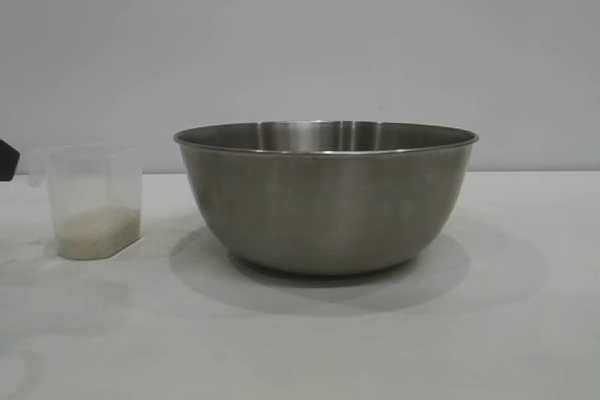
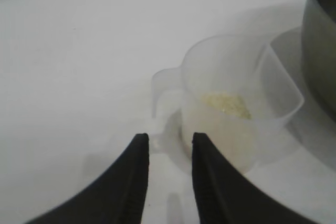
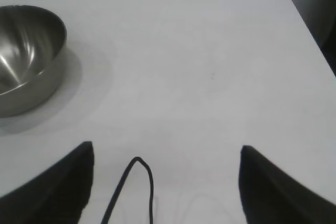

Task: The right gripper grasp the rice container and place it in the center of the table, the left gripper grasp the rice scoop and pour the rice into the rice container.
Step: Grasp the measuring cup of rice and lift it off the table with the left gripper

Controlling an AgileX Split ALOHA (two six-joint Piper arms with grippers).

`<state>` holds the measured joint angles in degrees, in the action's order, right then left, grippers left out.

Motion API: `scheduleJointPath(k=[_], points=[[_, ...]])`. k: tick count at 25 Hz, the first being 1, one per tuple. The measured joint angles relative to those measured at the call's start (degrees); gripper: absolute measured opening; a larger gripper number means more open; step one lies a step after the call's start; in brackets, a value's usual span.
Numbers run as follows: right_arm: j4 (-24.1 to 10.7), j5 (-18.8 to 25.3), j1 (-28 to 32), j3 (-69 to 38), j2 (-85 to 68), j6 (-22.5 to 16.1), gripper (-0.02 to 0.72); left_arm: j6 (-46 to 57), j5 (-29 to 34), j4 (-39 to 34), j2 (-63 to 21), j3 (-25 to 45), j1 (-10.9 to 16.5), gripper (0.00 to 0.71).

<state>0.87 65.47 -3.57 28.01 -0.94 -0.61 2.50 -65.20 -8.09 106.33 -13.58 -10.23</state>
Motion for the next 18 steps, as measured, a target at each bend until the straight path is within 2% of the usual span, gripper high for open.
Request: scheduleJointPath(k=[18], points=[[0.00, 0.00, 0.00, 0.00, 0.00, 0.00, 0.510, -0.13, 0.00, -0.68, 7.12, -9.61, 0.00, 0.183]])
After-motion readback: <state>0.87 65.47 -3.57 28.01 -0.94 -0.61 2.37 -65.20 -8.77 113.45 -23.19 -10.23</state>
